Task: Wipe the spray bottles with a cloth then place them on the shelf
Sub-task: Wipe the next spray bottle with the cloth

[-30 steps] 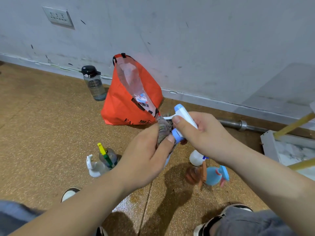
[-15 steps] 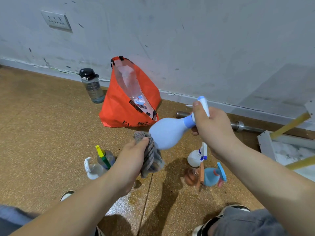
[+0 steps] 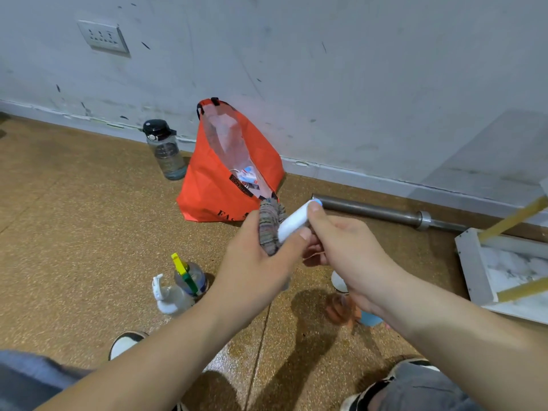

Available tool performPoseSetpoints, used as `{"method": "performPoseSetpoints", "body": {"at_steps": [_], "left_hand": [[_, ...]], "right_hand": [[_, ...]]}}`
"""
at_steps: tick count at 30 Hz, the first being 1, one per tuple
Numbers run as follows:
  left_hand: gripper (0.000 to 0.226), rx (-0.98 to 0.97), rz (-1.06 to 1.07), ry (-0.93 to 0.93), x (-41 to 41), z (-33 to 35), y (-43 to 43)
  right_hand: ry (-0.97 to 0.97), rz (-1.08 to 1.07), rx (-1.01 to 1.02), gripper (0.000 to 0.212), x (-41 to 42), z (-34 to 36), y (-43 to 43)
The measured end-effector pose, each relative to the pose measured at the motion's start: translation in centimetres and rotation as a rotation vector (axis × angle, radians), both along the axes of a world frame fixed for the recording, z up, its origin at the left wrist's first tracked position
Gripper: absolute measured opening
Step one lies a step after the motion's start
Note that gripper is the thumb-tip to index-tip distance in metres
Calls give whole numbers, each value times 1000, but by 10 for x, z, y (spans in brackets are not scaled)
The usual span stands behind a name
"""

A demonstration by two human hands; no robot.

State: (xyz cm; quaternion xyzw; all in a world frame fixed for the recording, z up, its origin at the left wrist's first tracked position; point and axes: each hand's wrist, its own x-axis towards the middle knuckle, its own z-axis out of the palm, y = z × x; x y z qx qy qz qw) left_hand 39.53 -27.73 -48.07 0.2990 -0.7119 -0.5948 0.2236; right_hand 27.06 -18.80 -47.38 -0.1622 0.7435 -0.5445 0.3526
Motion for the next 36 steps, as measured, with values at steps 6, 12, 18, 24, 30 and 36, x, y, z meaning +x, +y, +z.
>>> {"method": "performPoseSetpoints", "body": {"at_steps": [6, 12, 18, 24, 30, 36], "left_hand": [[26, 14, 111, 42, 0, 1, -26], [27, 403, 52, 52, 5, 6, -40], [38, 472, -47, 22, 4, 10, -31], [52, 284, 299, -49, -4, 20, -38], [53, -852, -58, -45, 7, 17, -24], [39, -772, -216, -67, 5, 6, -26]], "right_hand": [[36, 106, 37, 46, -5, 14, -2], [172, 259, 31, 21, -10, 19, 0], [414, 316, 38, 40, -7, 19, 3], [353, 239, 49, 51, -9, 18, 4], [483, 335, 58, 17, -2, 14, 4], [594, 415, 94, 30, 15, 14, 7]]}}
